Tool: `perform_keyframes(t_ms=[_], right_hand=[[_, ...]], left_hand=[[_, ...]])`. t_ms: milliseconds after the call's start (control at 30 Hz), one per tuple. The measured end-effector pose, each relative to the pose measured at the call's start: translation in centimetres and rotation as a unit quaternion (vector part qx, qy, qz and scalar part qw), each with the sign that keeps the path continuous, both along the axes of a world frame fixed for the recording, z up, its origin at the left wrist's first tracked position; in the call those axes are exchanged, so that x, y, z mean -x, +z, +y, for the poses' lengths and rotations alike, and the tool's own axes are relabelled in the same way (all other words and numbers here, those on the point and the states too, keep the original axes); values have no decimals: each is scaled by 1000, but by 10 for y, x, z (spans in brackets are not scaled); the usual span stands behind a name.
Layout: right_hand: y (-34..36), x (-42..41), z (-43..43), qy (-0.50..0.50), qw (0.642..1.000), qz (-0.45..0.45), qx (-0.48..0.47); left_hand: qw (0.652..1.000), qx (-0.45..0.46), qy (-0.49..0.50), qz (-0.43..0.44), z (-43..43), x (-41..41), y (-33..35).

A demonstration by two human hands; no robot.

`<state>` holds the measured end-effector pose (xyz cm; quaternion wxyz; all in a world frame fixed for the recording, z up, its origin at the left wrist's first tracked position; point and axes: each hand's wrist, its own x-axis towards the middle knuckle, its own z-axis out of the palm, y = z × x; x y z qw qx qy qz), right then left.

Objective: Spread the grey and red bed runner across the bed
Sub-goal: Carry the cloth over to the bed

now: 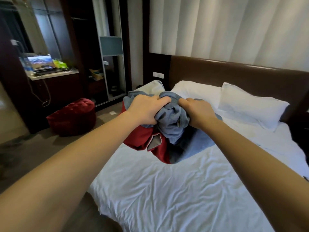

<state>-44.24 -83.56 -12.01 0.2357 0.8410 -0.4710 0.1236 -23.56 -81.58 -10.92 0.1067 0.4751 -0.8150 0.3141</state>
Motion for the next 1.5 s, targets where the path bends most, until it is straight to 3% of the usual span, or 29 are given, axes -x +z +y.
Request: perform_keyframes(t_ms=[467, 833, 1233, 1500], right_hand=[[-51, 71, -136, -125, 991, -28, -49], [-111, 72, -198, -223, 968, -35, -114], [-223, 35, -216, -307, 922, -65, -225], [-300, 23, -212, -318, 901, -75, -284]], left_hand=[[988, -88, -127, -4, -186, 72, -38], [960, -166, -227, -8, -296, 87, -104], [909, -267, -313, -60, -354, 70, -215], [886, -332, -317, -71, -358, 63, -299]])
